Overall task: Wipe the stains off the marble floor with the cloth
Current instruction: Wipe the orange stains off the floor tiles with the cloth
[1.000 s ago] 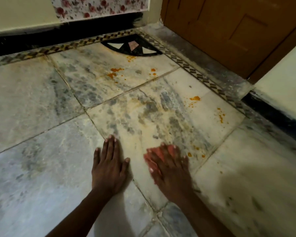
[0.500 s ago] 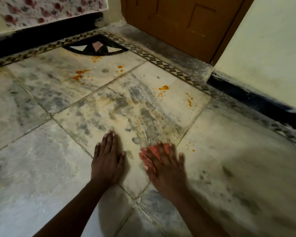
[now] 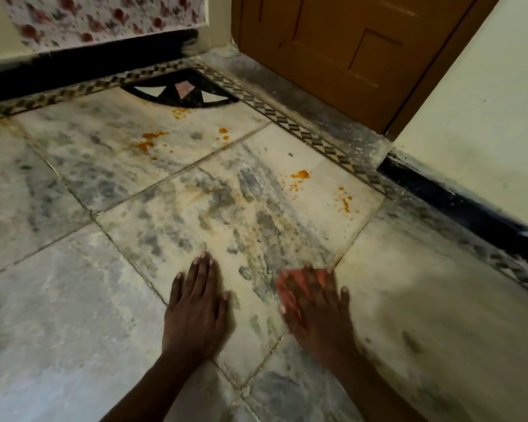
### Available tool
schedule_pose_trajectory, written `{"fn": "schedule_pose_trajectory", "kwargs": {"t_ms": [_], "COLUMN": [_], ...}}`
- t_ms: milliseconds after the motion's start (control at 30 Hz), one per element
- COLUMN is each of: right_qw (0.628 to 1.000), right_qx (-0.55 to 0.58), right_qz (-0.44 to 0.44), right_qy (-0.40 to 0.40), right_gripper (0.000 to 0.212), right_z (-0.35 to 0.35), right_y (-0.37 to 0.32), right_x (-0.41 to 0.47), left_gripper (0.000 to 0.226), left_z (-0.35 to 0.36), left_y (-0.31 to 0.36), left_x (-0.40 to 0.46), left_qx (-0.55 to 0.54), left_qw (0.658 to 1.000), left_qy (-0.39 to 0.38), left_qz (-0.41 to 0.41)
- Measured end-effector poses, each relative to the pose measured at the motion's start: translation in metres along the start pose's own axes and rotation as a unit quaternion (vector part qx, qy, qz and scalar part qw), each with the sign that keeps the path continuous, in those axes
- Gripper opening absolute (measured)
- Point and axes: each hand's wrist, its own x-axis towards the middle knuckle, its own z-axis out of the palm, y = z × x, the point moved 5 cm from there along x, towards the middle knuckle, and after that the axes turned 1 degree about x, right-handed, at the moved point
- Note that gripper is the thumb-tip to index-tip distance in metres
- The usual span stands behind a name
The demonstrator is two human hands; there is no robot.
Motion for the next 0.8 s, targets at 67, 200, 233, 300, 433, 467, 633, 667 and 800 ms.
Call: {"fn": "schedule_pose_trajectory", "kwargs": {"t_ms": [67,200,233,300,433,467,633,667,800], "right_qw": [0.994,0.997,0.985,0.946,0.997,0.999,0.999,0.997,0.936], "right_qx": [-0.023,-0.015,0.052,0.112,0.035,0.024,-0.032,-0.009,0.118], "right_qz": [-0.092,0.038,0.161,0.305,0.064,-0.026,-0.026,0.079,0.331], "right_qy": [-0.057,-0.065,-0.043,0.002,0.004,0.001,0.000,0.013,0.005], "right_gripper": [0.061,0.057,0.060,0.062,0.062,0.060,0.053,0.056,0.065], "right_z": [-0.006,-0.017,-0.022,-0.023,-0.009,-0.007,-0.016,-0.018,-0.023], "right_y": [0.024,0.106,0.122,0.110,0.004,-0.012,0.047,0.062,0.046], "right_x": [-0.021,0.021,0.033,0.049,0.030,0.012,0.022,0.040,0.095], "left_gripper": [0.074,0.074,0.074,0.075,0.078,0.078,0.075,0.074,0.074], "left_z": [0.001,0.000,0.001,0.000,-0.001,-0.003,-0.006,-0.006,-0.007], "left_y": [0.001,0.006,0.009,0.007,0.004,0.004,0.001,0.000,0.005], "left_x": [0.000,0.000,-0.001,-0.001,0.001,0.001,0.003,0.005,0.005], "left_qx": [0.005,0.001,0.002,0.008,0.011,0.010,0.001,-0.004,-0.019], "left_qw": [1.000,1.000,1.000,1.000,1.000,1.000,1.000,1.000,0.999], "left_qy": [0.006,0.016,0.019,0.022,0.013,0.015,0.022,0.023,0.036], "left_qz": [0.008,-0.001,0.001,0.003,0.001,0.001,-0.012,-0.018,-0.022]}}
